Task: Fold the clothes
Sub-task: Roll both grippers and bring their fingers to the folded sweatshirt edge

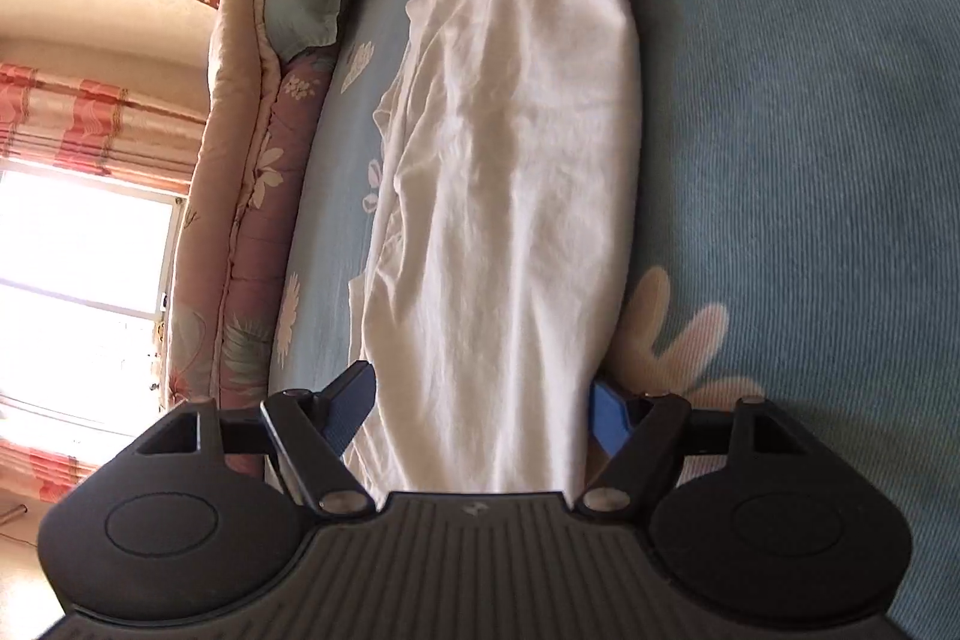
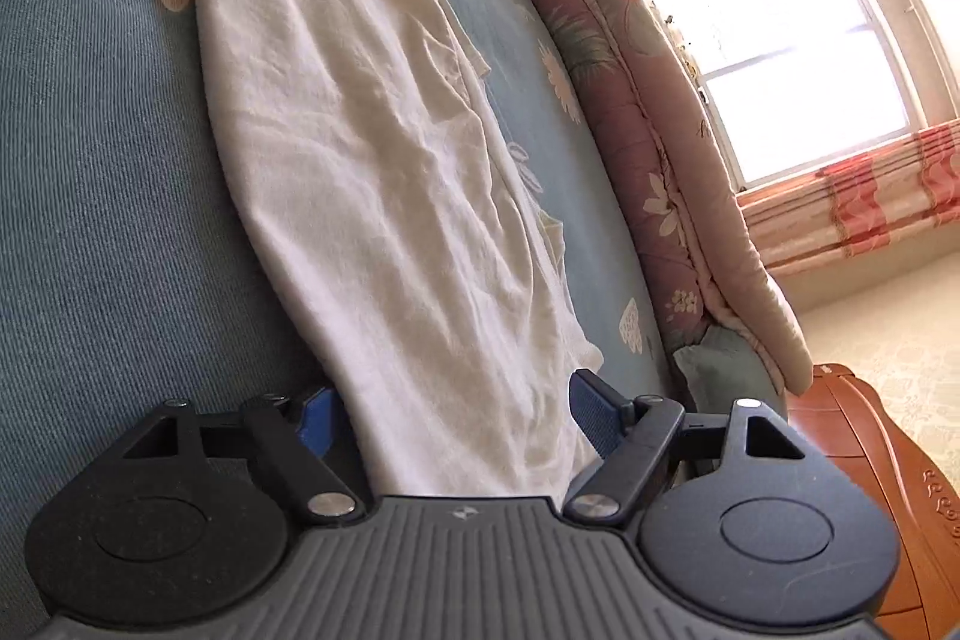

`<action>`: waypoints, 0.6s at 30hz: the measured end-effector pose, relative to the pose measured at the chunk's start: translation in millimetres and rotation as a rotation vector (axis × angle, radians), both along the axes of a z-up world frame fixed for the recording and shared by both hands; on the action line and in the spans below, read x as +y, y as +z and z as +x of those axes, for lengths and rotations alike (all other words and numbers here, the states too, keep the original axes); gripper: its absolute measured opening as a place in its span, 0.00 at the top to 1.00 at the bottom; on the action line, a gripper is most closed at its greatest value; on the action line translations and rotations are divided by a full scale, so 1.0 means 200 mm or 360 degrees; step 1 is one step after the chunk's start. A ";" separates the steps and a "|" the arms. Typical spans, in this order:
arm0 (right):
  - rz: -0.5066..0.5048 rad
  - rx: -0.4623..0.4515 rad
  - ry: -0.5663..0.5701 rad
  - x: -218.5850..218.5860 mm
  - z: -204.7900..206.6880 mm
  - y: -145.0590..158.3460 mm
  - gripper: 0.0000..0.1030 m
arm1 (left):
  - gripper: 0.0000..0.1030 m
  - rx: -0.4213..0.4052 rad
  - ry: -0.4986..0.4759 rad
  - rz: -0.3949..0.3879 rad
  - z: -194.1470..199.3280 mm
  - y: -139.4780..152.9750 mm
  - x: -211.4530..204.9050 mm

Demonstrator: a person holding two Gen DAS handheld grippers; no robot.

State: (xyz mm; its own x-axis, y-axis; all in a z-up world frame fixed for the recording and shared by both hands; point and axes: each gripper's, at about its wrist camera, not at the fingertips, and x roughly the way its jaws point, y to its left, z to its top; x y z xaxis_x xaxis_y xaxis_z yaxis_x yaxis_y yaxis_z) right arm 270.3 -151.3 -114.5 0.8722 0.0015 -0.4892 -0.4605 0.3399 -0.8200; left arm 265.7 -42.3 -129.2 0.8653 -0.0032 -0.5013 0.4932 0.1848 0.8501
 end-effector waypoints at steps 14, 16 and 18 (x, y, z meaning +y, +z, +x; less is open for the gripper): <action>-0.0101 -0.0065 -0.0075 -0.18 0.03 -0.02 0.16 | 0.26 0.0019 0.0146 -0.0015 0.18 -0.01 0.18; -0.0076 -0.0063 -0.0118 -0.21 0.03 -0.02 0.16 | 0.25 0.0014 0.0162 -0.0009 0.21 -0.02 0.17; -0.0060 -0.0072 -0.0127 -0.20 0.04 -0.02 0.16 | 0.26 -0.0018 0.0135 0.0019 0.23 -0.03 0.11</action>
State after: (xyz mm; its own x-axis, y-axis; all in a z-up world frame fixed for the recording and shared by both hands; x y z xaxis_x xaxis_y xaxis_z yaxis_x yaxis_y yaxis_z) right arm 278.8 -191.4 -119.5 0.8900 -0.0864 -0.4477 -0.3955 0.3424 -0.8522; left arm 311.7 -19.7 -135.5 0.8679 0.0762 -0.4908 0.4663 0.2151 0.8581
